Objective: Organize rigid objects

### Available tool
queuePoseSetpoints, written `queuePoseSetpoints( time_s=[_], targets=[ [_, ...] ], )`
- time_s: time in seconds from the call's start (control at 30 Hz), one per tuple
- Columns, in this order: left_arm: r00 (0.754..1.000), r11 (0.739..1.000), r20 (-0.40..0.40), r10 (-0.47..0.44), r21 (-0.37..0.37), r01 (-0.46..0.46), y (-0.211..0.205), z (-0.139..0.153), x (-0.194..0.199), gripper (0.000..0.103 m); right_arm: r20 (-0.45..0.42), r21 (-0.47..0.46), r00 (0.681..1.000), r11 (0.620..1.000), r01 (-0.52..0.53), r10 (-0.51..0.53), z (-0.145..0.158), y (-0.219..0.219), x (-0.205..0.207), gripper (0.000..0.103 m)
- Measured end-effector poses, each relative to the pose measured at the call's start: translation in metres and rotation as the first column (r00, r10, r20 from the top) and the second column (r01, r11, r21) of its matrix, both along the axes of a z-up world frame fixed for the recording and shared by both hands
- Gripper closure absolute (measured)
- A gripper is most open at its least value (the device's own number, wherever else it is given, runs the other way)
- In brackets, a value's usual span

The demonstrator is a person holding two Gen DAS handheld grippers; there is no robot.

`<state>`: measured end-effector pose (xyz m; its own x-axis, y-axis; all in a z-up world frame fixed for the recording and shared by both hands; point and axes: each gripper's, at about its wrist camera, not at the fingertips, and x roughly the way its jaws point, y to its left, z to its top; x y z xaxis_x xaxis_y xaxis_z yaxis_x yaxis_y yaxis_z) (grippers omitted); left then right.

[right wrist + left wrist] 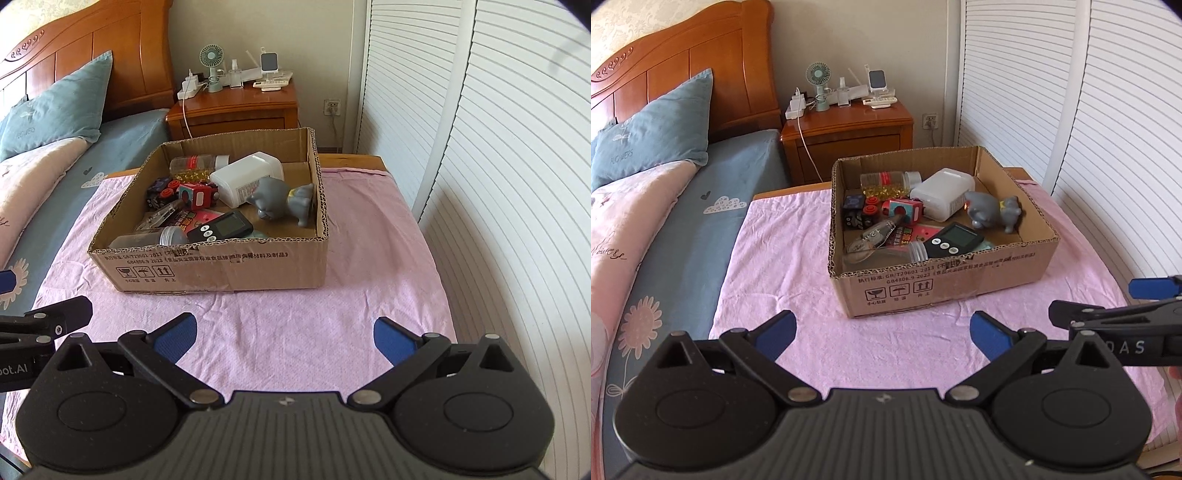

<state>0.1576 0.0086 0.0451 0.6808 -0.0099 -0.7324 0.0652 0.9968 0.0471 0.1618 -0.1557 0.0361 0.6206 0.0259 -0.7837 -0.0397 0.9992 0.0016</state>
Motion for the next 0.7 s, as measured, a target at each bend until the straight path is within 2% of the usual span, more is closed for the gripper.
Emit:
queuePoseSetpoints(
  time_s=[0.7],
  targets=[
    [0.999,1.0,0.021,0.03,0.004,-0.03,0.0004,0.0055,-0.0048,0.003,0.024,0.004,1.0,1.0,-0.004,0.004,0.0081,0.0031,-0.0033,0.0]
  ],
)
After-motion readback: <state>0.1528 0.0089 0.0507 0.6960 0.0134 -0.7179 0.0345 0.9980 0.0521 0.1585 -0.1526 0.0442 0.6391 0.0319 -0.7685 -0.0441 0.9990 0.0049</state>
